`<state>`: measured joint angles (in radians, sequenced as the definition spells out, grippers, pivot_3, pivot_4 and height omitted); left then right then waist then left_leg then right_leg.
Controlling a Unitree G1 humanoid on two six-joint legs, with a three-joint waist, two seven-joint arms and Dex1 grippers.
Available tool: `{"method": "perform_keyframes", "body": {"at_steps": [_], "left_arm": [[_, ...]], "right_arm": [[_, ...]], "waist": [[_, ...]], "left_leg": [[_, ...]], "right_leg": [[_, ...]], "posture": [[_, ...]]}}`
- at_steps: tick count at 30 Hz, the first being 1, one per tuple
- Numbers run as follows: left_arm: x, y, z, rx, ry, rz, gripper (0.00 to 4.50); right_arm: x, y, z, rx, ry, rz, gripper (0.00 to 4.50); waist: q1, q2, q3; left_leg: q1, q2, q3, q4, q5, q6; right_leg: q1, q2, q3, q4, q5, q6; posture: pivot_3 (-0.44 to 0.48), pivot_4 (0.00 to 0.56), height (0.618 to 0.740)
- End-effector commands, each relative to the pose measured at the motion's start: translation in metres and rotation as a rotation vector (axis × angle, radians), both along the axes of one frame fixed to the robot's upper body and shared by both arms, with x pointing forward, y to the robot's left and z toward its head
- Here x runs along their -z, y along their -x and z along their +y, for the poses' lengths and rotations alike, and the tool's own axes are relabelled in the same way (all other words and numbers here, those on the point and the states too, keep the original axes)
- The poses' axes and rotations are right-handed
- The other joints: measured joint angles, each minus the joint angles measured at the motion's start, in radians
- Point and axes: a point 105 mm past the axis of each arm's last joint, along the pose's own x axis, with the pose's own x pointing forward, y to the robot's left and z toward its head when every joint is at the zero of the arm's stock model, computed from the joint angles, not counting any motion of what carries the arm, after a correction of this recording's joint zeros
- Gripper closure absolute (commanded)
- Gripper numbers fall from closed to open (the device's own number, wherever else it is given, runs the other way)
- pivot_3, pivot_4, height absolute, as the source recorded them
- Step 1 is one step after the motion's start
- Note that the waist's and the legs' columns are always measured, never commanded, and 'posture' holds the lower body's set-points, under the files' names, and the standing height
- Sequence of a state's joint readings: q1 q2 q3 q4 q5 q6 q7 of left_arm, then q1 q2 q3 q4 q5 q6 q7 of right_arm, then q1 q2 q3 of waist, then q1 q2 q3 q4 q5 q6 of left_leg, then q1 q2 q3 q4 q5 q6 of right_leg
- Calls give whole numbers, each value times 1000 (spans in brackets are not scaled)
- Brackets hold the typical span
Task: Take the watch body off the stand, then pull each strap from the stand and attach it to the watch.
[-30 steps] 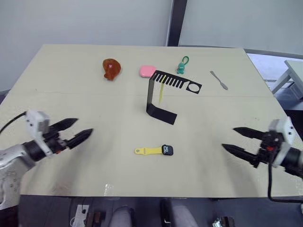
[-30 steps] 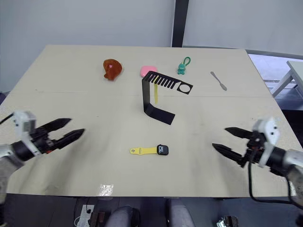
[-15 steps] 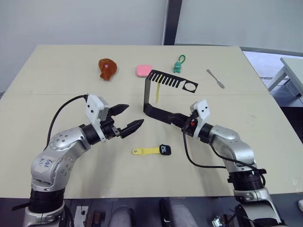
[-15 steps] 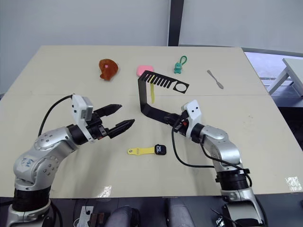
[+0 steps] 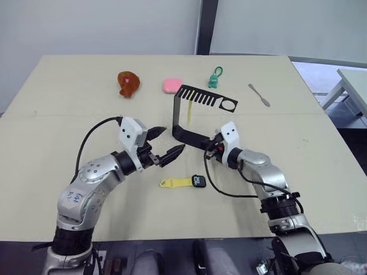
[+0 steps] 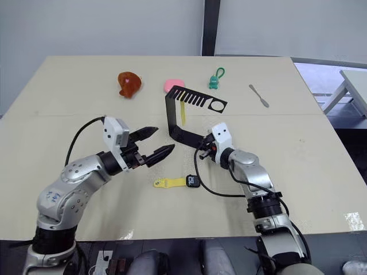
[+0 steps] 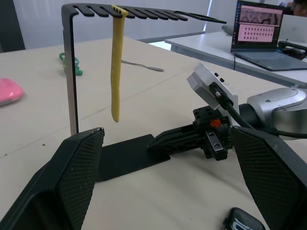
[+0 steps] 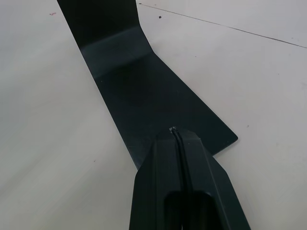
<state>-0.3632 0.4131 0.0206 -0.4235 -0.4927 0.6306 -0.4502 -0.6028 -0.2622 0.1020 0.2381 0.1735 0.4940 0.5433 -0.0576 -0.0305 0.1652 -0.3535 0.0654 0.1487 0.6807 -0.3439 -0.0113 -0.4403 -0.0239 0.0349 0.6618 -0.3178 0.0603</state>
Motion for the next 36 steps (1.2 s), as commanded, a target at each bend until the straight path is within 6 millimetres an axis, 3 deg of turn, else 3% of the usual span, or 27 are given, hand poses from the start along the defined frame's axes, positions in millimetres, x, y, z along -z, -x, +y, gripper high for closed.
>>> {"method": "perform_keyframes", "body": {"at_steps": [1,8,11,35,36], "left_arm": [[-8,-4,-8,-20,-1,-60,0],[12,-16,-34,-58,-38,-67,0],[12,-25,-36,-116,-20,-87,1226],[6,-73,-58,-253,-19,-171,1226],[4,-75,-58,-261,-13,-174,1502]], "right_arm": [[15,1,-5,35,29,61,4459],[17,2,-7,51,30,76,4459],[17,4,-5,51,30,77,4500],[22,8,-3,42,70,74,4500],[21,7,-3,43,69,68,4500]], "waist": [[0,0,0],[2,0,-1],[2,0,-1],[4,0,-1],[4,0,-1]], "left_leg": [[0,0,0,0,0,0],[0,0,0,0,0,0],[0,0,0,0,0,0],[0,0,0,0,0,0],[0,0,0,0,0,0]], "right_leg": [[0,0,0,0,0,0],[0,0,0,0,0,0],[0,0,0,0,0,0],[0,0,0,0,0,0],[0,0,0,0,0,0]], "posture": [[0,150,740],[0,150,740],[0,150,740],[0,150,740],[0,150,740]]}}
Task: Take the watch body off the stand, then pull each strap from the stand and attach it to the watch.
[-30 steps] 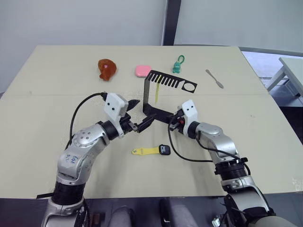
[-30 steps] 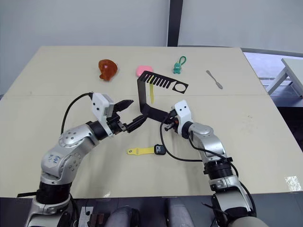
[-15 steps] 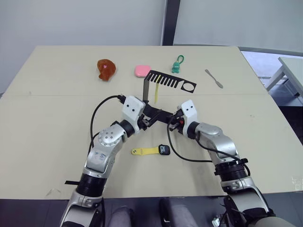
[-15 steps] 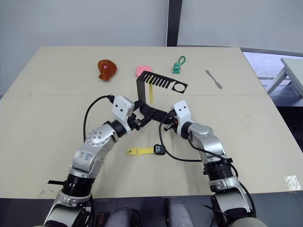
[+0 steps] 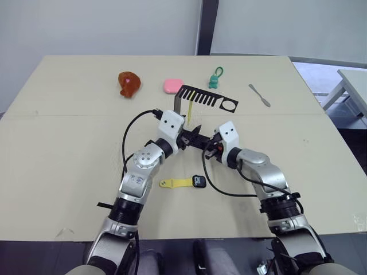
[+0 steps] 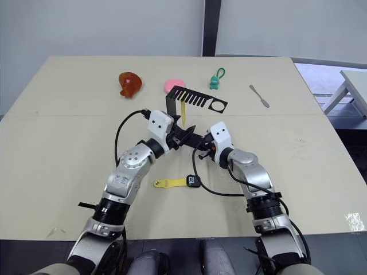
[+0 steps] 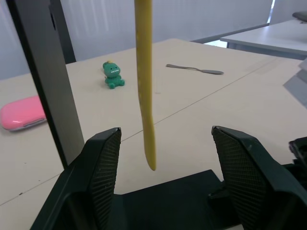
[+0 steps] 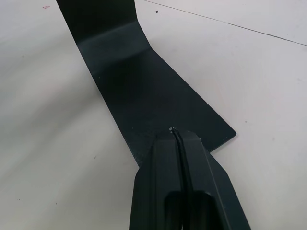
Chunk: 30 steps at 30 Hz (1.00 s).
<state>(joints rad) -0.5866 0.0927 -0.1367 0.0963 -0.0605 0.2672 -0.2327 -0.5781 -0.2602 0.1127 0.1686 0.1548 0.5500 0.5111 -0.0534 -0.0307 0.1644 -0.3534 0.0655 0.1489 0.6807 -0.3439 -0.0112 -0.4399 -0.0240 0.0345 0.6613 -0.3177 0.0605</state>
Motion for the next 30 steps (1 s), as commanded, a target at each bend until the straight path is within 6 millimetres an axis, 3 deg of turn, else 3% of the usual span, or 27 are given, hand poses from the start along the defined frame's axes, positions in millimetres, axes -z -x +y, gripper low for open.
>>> {"method": "perform_keyframes", "body": {"at_steps": [1,7,14,17,25,30], "left_arm": [[-21,-5,-3,-23,29,-76,1776],[-30,-5,-8,5,59,-104,4431],[-47,4,-7,32,118,-136,4431],[-59,14,2,34,142,-166,4431],[-62,44,18,146,167,-124,4431],[-55,72,27,438,188,50,4431]], "right_arm": [[19,2,-3,25,38,57,4500],[14,-2,-3,32,31,48,4500],[15,-1,-7,39,28,54,4500],[16,-1,-9,42,31,57,4500],[11,-5,-10,40,39,34,4500],[-26,-1,-6,-24,-74,-133,4500]], "waist": [[0,0,0],[0,0,0],[0,0,0],[-1,0,0],[-2,0,0],[-4,1,0]], "left_leg": [[0,0,0,0,0,0],[0,0,0,0,0,0],[0,0,0,0,0,0],[0,0,0,0,0,0],[0,0,0,0,0,0],[0,1,0,0,0,0]], "right_leg": [[0,0,0,0,0,0],[0,0,0,0,0,0],[0,0,0,0,0,0],[0,0,0,0,0,0],[0,0,0,0,0,0],[-1,0,0,0,0,0]], "posture": [[0,150,740],[0,150,740],[0,150,740],[0,150,740],[0,150,740],[0,150,740]]}}
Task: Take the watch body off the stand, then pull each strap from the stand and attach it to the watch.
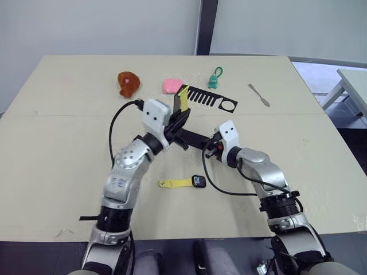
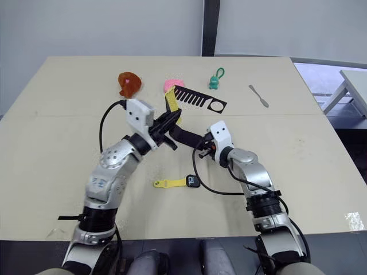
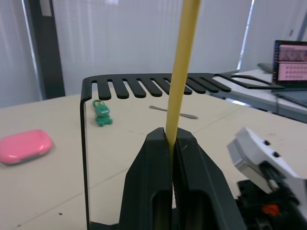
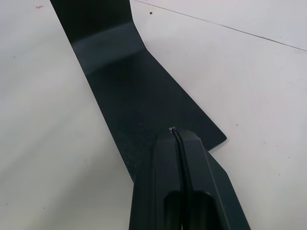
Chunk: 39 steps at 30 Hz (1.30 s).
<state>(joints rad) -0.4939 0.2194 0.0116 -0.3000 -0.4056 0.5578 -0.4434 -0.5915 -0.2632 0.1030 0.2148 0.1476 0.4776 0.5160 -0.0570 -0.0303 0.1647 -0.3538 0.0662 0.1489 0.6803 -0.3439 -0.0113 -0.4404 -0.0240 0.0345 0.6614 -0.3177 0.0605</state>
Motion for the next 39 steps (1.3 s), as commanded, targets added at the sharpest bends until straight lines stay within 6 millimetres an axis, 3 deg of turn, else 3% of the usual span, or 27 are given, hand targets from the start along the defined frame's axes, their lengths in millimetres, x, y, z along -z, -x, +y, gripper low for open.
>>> {"method": "perform_keyframes", "body": {"at_steps": [1,9,12,15,18,19,26,39], "left_arm": [[-8,22,3,223,4,41,4431],[-9,40,7,561,-86,164,4431],[-16,47,2,656,-66,192,4500],[-14,56,-6,777,-65,248,4500],[-11,59,-12,837,-56,285,4500],[-10,60,-15,856,-52,294,4500],[-11,59,-26,901,-51,277,4500],[-11,65,-28,912,-51,251,4500]], "right_arm": [[-29,9,-5,-44,-95,-108,4500],[-69,72,-48,-163,-264,-149,4500],[-87,99,-52,-255,-368,-109,3178],[-113,131,-40,-417,-506,-57,1775],[-125,141,-26,-491,-604,-7,311],[-127,143,-21,-507,-622,4,140],[-144,145,1,-562,-720,30,140],[-145,143,15,-569,-688,7,140]], "waist": [[1,1,1],[7,2,1],[5,2,2],[1,3,2],[-1,3,2],[0,3,2],[4,3,2],[3,3,2]], "left_leg": [[0,0,0,0,0,0],[-2,-1,-2,0,0,0],[-1,-1,-2,-1,0,0],[-1,-1,-1,-1,0,0],[0,0,-1,-2,0,0],[0,0,-1,-1,0,0],[-3,-1,-2,-1,0,0],[-4,0,-2,-1,0,0]], "right_leg": [[0,0,0,0,0,0],[0,-1,-1,-1,0,0],[0,0,-1,-2,0,0],[0,1,0,-1,0,0],[0,1,1,-2,0,0],[0,1,1,-2,0,0],[-1,0,1,-3,0,0],[-2,0,1,-3,0,0]], "posture": [[0,150,740],[0,150,740],[0,150,740],[0,150,740],[0,150,740],[0,150,740],[0,150,740],[0,150,740]]}}
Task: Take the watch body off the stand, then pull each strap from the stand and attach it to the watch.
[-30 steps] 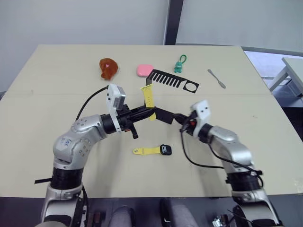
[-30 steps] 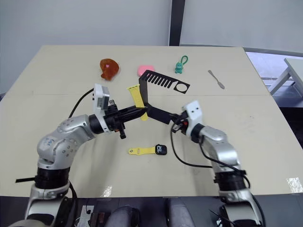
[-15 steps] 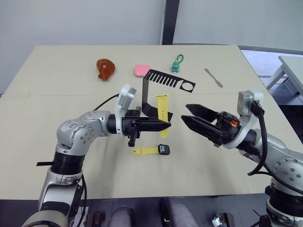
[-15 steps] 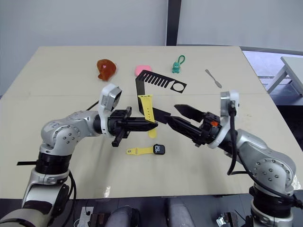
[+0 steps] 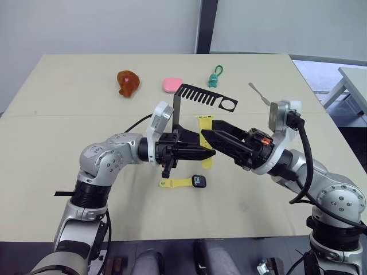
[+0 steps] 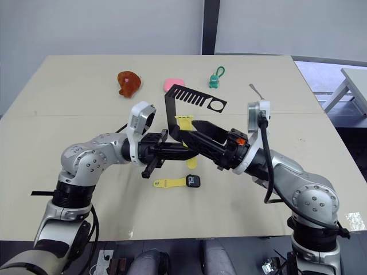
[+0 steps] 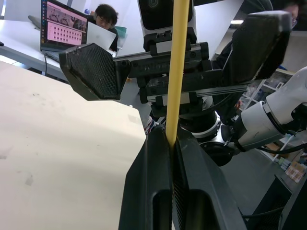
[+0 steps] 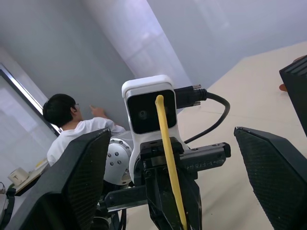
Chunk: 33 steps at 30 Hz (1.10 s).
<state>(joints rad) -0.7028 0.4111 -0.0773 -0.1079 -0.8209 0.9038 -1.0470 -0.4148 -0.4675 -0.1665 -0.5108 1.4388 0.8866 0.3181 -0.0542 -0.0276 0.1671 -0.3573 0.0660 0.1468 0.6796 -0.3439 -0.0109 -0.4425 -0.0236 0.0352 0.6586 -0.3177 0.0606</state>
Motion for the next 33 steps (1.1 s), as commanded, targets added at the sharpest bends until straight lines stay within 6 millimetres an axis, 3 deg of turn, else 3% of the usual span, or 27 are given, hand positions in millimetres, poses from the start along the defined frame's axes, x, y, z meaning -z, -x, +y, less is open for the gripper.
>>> {"method": "perform_keyframes", "body": {"at_steps": [1,3,7,14,16,33], "left_arm": [[-8,9,-2,28,16,-48,4500],[-7,9,-2,27,17,-47,4500],[-7,9,-2,25,18,-44,4500],[-7,9,-2,21,17,-45,4500],[-8,9,-1,21,17,-45,4500],[-9,7,-2,15,23,-51,4500]], "right_arm": [[-11,7,3,-4,-7,-73,140],[-12,7,3,-7,-12,-77,140],[-13,5,2,1,-14,-80,1391],[-11,5,1,0,4,-86,1391],[-12,5,0,-1,6,-90,1935],[-14,6,-4,-1,-3,-104,1935]], "waist": [[1,0,0],[1,0,0],[1,0,0],[1,0,0],[1,0,0],[1,0,0]], "left_leg": [[0,0,0,0,0,0],[0,0,0,0,0,0],[0,0,0,0,0,0],[0,0,0,0,0,0],[0,0,0,0,0,0],[0,0,0,0,0,0]], "right_leg": [[0,0,0,0,0,0],[0,0,0,0,0,0],[0,0,0,0,0,0],[0,0,0,0,0,0],[0,0,0,0,0,0],[0,0,0,0,0,0]], "posture": [[0,150,740],[0,150,740],[0,150,740],[0,150,740],[0,150,740],[0,150,740]]}}
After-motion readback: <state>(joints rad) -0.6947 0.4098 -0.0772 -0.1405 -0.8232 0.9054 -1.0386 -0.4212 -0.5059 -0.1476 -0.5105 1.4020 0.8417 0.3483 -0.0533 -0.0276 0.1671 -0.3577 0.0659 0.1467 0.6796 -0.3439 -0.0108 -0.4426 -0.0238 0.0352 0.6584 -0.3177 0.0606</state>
